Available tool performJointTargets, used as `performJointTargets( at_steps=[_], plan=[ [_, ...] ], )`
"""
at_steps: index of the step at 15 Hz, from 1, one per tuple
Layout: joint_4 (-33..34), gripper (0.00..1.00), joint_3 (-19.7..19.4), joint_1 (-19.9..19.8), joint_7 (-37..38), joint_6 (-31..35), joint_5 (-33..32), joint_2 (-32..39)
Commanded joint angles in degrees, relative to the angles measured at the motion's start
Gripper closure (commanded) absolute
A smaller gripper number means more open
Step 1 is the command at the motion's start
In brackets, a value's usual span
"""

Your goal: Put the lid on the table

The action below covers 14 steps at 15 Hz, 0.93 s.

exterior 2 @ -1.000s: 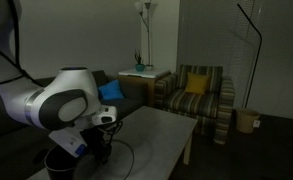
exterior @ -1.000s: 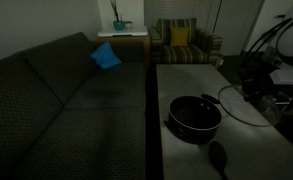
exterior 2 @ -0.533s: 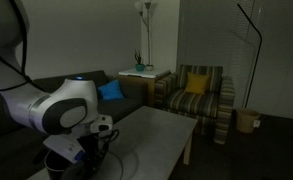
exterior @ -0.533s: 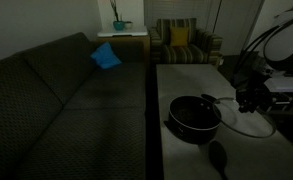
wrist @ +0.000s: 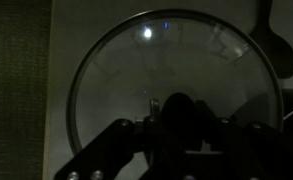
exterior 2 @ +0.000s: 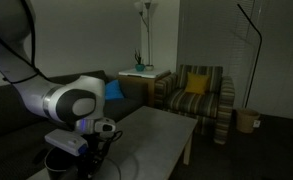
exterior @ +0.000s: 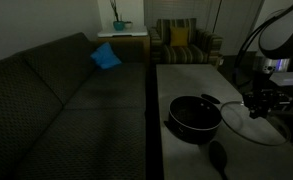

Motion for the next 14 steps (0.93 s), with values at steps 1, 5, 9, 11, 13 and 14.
performJointTargets(
  at_steps=[1, 5, 9, 11, 13, 14],
  plan=[
    [0.0, 0.85, -2.7, 0.7, 1.5, -2.6, 0.2, -1.0],
    [0.7, 0.85, -3.3, 0.4, 0.8, -0.9, -0.1, 0.2],
    [4.3, 0.85, -1.0, -0.7, -1.1, 4.3, 0.8, 4.7],
    [6.8, 0.85, -1.3, -0.1, -0.7, 5.4, 0.4, 7.3],
    [8.2, 0.85, -2.4, 0.6, 0.0, 5.2, -0.2, 8.4],
    [8.7, 0.85, -2.8, 0.6, 0.2, 5.3, -0.2, 8.8]
  ],
)
